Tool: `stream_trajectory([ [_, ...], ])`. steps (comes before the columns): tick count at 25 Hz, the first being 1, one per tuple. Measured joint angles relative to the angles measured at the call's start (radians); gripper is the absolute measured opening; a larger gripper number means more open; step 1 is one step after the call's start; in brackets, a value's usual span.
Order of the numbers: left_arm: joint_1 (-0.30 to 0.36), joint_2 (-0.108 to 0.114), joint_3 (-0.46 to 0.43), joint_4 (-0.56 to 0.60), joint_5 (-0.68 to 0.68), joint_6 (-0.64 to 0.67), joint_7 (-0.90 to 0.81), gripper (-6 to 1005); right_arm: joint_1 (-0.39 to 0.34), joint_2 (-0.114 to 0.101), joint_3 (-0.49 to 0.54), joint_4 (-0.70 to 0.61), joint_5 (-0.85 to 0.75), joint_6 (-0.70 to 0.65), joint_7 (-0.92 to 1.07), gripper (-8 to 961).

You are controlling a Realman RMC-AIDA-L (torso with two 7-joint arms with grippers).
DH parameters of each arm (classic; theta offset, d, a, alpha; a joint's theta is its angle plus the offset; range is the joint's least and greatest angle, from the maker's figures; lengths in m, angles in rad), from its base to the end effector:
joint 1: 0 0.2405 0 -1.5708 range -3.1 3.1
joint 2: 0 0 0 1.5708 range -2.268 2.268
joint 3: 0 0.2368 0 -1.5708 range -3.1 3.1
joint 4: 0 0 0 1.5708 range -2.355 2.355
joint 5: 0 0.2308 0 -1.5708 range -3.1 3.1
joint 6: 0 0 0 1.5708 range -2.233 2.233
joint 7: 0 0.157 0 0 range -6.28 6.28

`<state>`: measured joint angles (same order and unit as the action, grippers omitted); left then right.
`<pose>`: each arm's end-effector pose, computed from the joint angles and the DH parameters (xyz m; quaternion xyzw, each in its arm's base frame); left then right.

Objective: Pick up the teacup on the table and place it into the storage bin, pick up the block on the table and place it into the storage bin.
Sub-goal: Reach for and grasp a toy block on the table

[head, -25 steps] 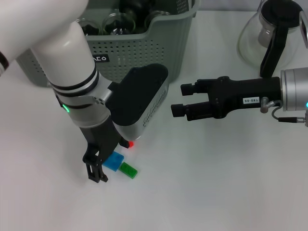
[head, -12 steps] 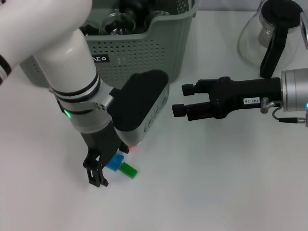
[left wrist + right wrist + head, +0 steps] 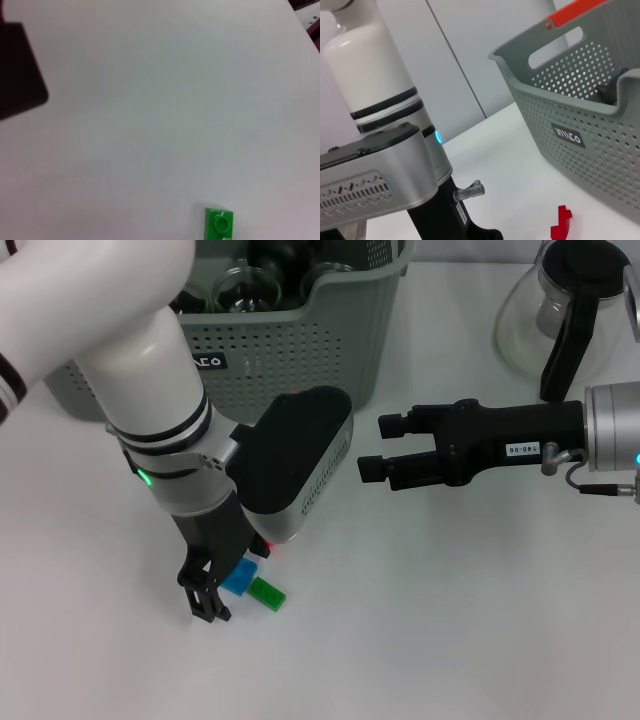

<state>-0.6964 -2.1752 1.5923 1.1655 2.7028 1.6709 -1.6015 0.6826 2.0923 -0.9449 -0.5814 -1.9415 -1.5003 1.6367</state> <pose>-0.1647 0.3208 -0.0732 0.9285 -0.1784 -0.3084 0.1046 0.1923 0.3557 -0.0529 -0.9442 0.2570 0.2058 0.0036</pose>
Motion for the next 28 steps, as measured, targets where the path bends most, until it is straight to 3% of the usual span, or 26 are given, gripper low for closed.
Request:
stream_trajectory([
  [8, -0.001, 0.001, 0.0, -0.022, 0.0, -0.024, 0.0, 847, 0.0, 0.0, 0.0, 0.0, 0.001, 0.002, 0.0, 884],
  [19, -0.001, 0.002, -0.001, -0.027, 0.002, -0.05, -0.002, 753, -0.001, -0.002, 0.0, 0.0, 0.001, 0.002, 0.0, 885],
  [28, 0.006, 0.002, 0.003, -0.03, 0.002, -0.077, -0.003, 397, -0.002, -0.002, 0.0, 0.0, 0.002, 0.002, 0.0, 885],
])
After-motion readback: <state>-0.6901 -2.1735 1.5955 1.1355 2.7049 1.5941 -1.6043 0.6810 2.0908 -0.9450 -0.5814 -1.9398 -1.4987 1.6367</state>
